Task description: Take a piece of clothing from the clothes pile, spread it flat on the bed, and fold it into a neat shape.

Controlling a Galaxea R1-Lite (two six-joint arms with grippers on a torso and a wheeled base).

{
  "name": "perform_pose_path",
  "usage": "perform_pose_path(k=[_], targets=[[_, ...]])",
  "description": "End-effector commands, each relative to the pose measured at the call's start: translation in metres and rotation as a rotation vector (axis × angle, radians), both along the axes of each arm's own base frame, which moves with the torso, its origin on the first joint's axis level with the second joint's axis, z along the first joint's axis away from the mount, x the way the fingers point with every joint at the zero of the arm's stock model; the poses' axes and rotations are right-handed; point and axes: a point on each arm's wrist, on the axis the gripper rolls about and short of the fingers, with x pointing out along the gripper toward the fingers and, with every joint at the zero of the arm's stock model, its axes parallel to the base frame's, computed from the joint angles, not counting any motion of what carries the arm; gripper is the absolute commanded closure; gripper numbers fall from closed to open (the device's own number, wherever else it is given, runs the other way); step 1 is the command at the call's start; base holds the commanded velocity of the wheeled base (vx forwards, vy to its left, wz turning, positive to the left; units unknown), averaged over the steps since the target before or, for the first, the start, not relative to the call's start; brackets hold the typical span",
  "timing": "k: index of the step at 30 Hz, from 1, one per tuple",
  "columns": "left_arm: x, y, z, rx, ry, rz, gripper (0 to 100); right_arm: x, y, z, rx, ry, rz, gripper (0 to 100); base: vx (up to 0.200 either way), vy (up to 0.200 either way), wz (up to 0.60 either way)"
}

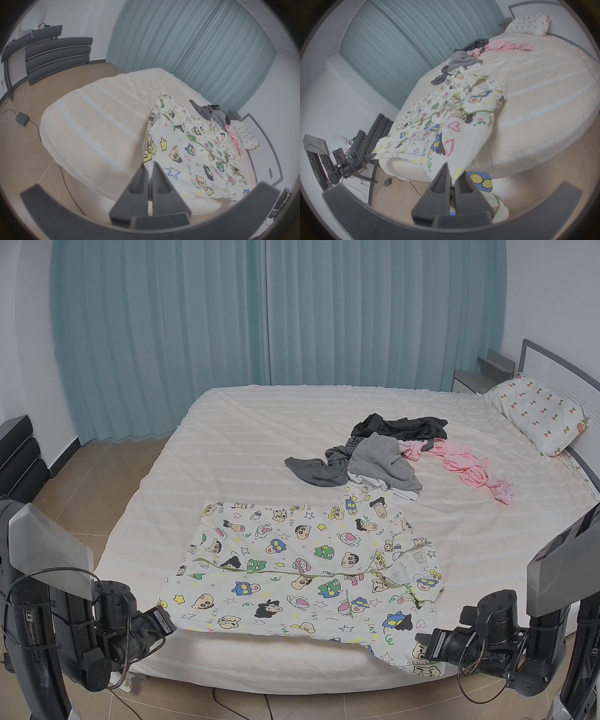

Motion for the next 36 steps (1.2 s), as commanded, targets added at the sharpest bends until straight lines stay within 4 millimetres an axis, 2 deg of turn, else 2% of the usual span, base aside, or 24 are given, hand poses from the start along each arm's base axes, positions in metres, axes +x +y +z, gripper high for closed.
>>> perform_pose_path(k=[1, 8, 10, 13, 26, 36], targets=[[-0.011, 0.002, 0.011, -0.006, -0.018, 0.001, 100, -0.006, 0.000, 0.017, 0.029, -0.061, 0.006, 100, 0.000, 0.000, 0.00], [-0.012, 0.006, 0.015, 0.000, -0.031, 0.024, 100, -0.010, 0.004, 0.026, 0.043, -0.097, 0.033, 100, 0.000, 0.000, 0.00], [-0.013, 0.007, 0.028, -0.013, -0.085, 0.024, 100, -0.014, 0.004, 0.037, 0.053, -0.123, 0.045, 100, 0.000, 0.000, 0.00], [-0.016, 0.006, 0.034, -0.011, -0.099, 0.011, 100, -0.019, 0.002, 0.041, 0.047, -0.111, 0.050, 100, 0.000, 0.000, 0.00], [-0.034, 0.009, 0.026, 0.122, 0.101, -0.068, 100, -0.033, -0.007, 0.046, -0.007, -0.034, 0.054, 100, 0.000, 0.000, 0.00], [-0.045, 0.010, 0.024, 0.188, 0.200, -0.130, 100, -0.038, -0.008, 0.038, -0.075, 0.039, 0.064, 100, 0.000, 0.000, 0.00]])
